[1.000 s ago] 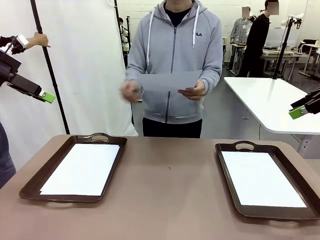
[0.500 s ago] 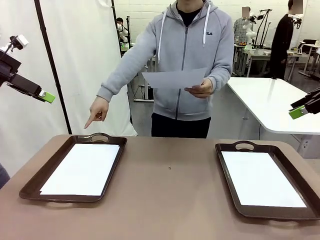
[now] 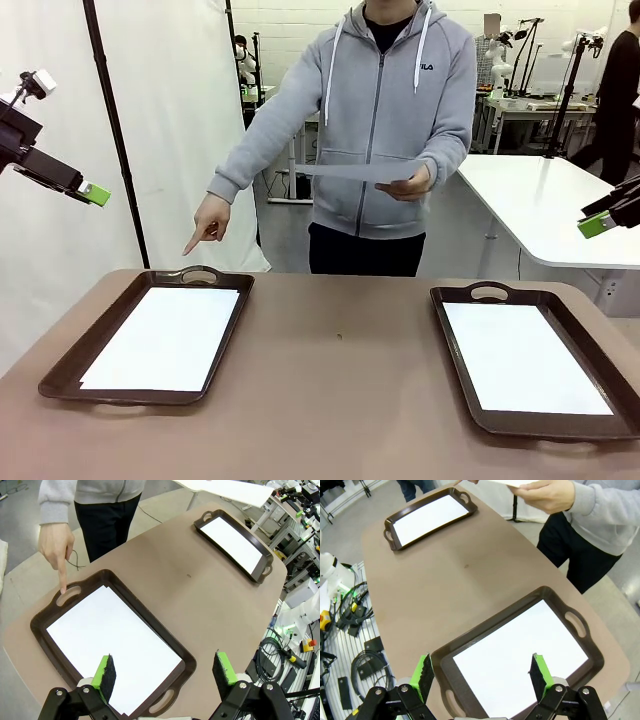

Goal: Sort the A4 documents.
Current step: Receive the A4 Paper.

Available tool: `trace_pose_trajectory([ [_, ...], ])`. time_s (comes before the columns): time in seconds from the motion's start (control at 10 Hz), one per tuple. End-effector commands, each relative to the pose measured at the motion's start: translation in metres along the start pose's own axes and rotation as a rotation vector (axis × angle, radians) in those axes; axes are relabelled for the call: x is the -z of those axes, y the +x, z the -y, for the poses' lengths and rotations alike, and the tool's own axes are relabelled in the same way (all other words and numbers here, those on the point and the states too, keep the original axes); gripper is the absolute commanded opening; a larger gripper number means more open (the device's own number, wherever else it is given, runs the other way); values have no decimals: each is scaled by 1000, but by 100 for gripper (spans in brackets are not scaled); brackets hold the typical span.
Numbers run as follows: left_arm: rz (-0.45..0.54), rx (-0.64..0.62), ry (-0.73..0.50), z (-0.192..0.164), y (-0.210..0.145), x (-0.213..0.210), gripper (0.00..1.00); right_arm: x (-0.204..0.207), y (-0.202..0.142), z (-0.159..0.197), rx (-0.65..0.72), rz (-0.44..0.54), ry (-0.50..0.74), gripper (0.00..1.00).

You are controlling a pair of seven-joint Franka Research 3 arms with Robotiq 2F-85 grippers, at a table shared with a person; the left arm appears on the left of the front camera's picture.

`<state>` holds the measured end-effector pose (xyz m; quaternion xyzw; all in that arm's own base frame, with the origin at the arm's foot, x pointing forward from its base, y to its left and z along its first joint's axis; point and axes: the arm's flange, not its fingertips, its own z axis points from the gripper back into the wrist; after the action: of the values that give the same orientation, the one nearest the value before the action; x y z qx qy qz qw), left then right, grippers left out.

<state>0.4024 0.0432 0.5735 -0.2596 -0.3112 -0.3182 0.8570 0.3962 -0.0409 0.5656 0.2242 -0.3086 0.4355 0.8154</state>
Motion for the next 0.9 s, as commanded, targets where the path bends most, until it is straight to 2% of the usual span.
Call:
trace_pose_trajectory([
  [0.0, 9, 3, -5, 0, 1, -1, 100, 0, 0, 0, 2, 4, 4, 100],
  [0.8, 9, 3, -5, 0, 1, -1, 100, 0, 0, 0, 2, 4, 4, 100],
])
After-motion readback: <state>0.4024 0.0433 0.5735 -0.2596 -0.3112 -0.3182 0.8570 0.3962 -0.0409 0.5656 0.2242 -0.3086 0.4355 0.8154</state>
